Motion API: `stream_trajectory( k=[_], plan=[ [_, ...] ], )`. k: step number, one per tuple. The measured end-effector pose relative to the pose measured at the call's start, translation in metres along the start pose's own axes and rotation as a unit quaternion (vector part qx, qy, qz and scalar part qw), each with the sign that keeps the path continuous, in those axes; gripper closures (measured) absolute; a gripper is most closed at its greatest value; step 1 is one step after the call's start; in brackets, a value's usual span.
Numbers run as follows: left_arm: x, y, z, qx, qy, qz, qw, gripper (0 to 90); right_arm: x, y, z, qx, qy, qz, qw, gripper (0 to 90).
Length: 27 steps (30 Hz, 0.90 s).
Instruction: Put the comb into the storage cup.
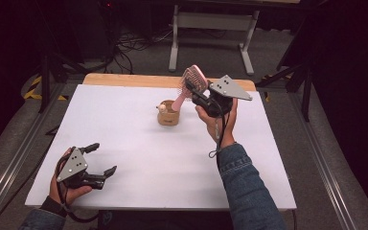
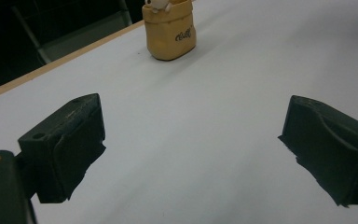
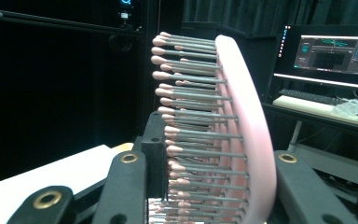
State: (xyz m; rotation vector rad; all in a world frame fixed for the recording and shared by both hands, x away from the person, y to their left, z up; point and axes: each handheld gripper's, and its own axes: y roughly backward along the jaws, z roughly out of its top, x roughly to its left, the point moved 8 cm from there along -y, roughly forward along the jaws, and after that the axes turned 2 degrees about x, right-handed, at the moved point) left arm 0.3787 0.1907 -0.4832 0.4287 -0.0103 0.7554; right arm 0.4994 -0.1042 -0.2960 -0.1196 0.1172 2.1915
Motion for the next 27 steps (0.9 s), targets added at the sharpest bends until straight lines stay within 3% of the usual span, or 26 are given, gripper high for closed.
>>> stream_trajectory(
  k=[8, 19, 27],
  plan=[
    [0.000, 0.001, 0.000, -0.001, 0.000, 0.000, 1.0000, 6.9, -0.001, -0.013, -0.010, 0.003, -0.011, -0.010, 0.9999, 63.5],
    [0.000, 0.000, -0.001, 0.002, 0.001, -0.002, 1.0000, 6.9, 0.002, -0.024, -0.024, 0.021, -0.007, -0.015, 0.9996, 63.6],
    [0.000, 0.000, -0.001, 0.003, 0.000, -0.003, 1.0000, 6.9, 0.002, -0.026, -0.035, 0.026, -0.028, -0.013, 0.9992, 63.4]
  ],
)
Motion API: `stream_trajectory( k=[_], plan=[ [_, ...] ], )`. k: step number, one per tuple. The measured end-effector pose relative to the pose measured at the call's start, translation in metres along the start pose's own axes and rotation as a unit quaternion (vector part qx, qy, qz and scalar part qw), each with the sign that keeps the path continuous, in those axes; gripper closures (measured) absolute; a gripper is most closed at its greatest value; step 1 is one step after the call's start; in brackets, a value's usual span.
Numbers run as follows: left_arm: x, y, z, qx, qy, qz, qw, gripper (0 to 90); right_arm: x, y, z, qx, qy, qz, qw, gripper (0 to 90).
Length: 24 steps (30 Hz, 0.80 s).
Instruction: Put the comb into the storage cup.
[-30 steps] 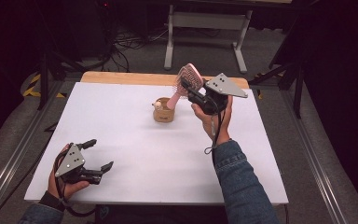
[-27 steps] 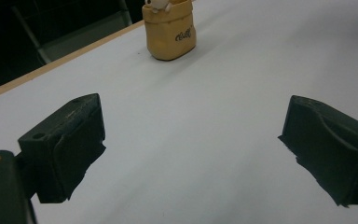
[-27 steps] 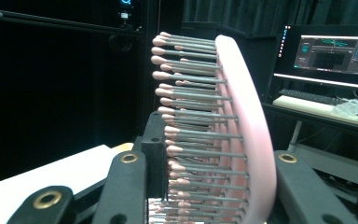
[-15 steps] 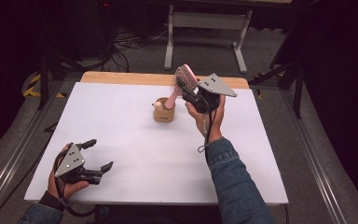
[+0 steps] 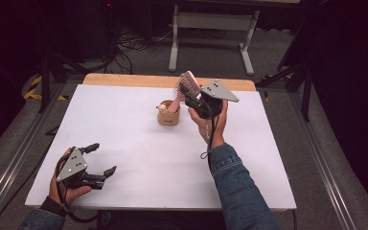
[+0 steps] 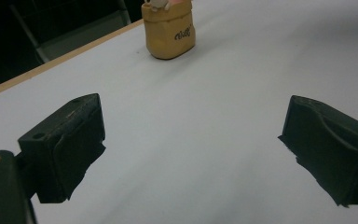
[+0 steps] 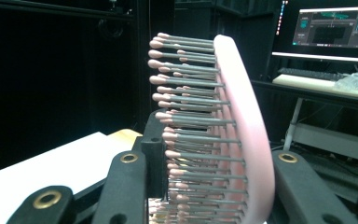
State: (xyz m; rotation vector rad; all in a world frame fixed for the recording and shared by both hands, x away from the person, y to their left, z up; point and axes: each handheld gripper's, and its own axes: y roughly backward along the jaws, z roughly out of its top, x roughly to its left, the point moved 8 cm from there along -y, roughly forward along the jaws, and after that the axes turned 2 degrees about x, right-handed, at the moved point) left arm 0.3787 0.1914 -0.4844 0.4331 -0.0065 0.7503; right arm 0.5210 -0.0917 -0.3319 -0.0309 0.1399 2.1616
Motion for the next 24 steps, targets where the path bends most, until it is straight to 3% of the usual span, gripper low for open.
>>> stream_trajectory(
  k=[24],
  plan=[
    [0.001, 0.001, 0.000, -0.002, -0.002, 0.006, 1.0000, 6.8, 0.008, -0.008, -0.025, 0.021, -0.012, 0.003, 0.9997, 63.1]
  ],
)
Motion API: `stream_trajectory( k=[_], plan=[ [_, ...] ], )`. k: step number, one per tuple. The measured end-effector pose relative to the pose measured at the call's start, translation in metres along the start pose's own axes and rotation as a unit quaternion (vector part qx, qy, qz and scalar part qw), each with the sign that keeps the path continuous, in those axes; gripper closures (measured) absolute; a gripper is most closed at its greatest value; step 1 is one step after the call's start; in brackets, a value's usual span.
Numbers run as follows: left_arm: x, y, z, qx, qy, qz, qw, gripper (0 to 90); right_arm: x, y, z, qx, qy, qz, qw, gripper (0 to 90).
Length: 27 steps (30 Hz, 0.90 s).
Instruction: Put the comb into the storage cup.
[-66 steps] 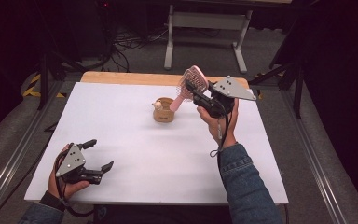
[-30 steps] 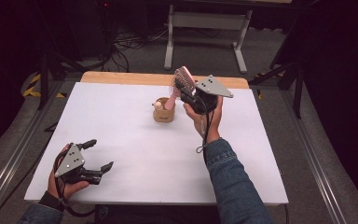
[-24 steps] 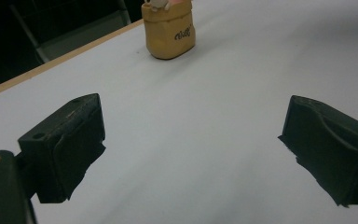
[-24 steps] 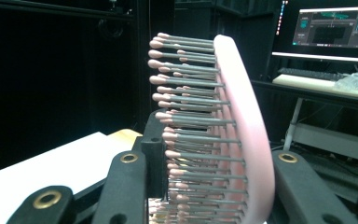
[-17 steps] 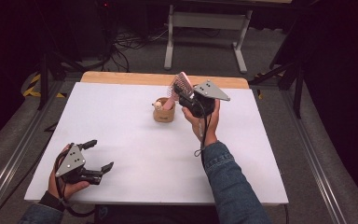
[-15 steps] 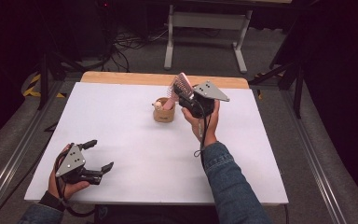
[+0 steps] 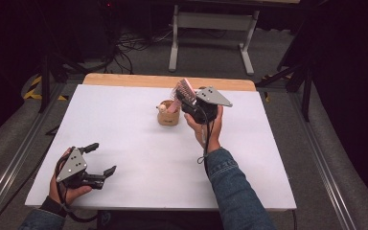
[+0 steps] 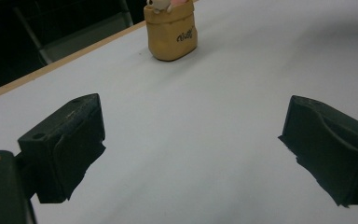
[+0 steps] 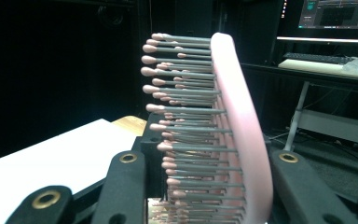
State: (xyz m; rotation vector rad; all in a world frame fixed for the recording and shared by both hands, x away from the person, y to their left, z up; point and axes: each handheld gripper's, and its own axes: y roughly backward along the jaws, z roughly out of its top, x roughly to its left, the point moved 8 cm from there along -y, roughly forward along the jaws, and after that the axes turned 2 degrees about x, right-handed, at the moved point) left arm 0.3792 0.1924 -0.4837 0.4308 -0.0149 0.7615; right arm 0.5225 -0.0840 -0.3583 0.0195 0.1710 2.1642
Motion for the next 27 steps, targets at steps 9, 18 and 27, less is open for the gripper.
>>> stream_trajectory(
  k=[9, 18, 27],
  plan=[
    [0.001, 0.000, 0.000, 0.000, -0.001, 0.004, 1.0000, 6.8, 0.001, -0.005, -0.014, 0.011, -0.003, 0.000, 0.9999, 62.9],
    [0.000, 0.000, 0.000, 0.001, -0.001, 0.002, 1.0000, 6.8, 0.003, -0.010, -0.023, 0.020, -0.007, 0.000, 0.9998, 62.8],
    [-0.001, -0.001, 0.000, 0.003, -0.005, 0.002, 1.0000, 6.6, 0.005, -0.013, -0.031, 0.022, -0.013, -0.001, 0.9997, 62.5]
  ],
)
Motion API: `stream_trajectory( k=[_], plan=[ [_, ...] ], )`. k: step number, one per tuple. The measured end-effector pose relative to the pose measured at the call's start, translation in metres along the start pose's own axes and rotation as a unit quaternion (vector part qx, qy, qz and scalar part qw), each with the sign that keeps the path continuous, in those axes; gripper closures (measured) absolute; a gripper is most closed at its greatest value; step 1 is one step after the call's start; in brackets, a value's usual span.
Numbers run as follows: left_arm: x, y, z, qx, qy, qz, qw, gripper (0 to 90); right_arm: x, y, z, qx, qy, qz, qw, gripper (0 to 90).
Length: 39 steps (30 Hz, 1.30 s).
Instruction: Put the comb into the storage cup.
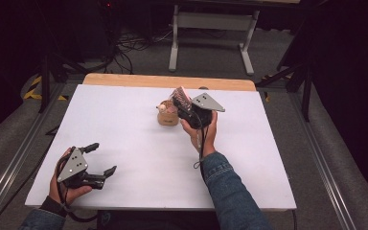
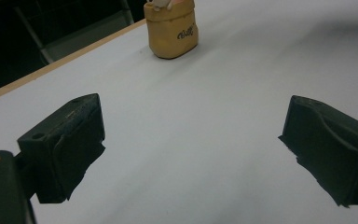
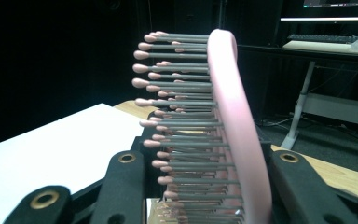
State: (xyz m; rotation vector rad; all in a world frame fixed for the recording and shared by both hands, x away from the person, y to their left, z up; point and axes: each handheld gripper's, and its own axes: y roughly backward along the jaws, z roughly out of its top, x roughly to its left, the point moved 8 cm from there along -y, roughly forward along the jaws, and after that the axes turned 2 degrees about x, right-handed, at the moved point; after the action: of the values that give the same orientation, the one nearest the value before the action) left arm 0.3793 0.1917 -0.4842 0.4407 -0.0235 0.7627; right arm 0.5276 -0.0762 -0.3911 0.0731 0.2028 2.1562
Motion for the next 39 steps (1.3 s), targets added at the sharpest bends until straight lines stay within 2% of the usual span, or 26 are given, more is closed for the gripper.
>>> stream_trajectory(
  k=[15, 25, 39],
  plan=[
    [-0.001, -0.002, -0.001, 0.006, -0.003, -0.001, 1.0000, 6.6, -0.006, 0.008, -0.012, -0.004, -0.021, -0.008, 0.9997, 61.4],
    [-0.002, -0.004, -0.002, 0.010, -0.004, -0.001, 0.9999, 6.6, -0.001, 0.012, -0.021, 0.010, -0.012, 0.003, 0.9999, 58.8],
    [-0.002, -0.005, -0.003, 0.014, -0.007, -0.002, 0.9999, 6.6, 0.003, 0.014, -0.026, 0.021, 0.001, 0.005, 0.9998, 54.4]
  ],
)
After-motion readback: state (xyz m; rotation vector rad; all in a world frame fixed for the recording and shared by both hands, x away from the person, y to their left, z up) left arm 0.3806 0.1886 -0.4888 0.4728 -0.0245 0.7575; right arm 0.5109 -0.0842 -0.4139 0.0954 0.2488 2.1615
